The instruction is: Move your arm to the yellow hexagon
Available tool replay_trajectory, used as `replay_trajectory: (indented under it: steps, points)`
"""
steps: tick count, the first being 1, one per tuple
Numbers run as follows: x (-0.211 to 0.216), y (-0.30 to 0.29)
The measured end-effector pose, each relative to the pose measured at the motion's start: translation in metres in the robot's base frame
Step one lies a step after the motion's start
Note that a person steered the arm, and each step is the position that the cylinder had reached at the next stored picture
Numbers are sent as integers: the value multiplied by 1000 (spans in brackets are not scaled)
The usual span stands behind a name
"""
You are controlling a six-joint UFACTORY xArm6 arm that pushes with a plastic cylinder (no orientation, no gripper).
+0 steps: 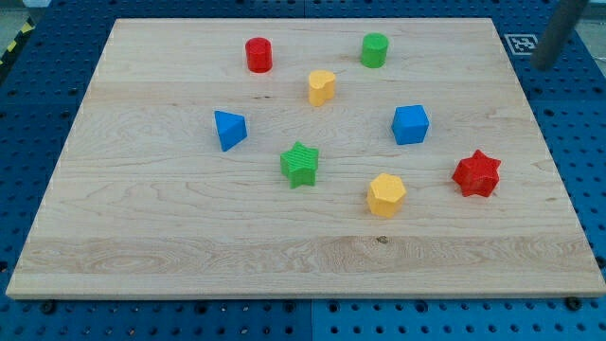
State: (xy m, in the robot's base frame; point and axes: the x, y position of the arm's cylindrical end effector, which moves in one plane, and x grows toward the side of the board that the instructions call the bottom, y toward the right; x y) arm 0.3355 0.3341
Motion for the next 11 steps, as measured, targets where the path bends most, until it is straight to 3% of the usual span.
replay_trajectory:
  steps: [2, 3, 8, 11]
  points:
    - [156, -7]
    - [222, -46]
    - [230, -226]
    - [198, -254]
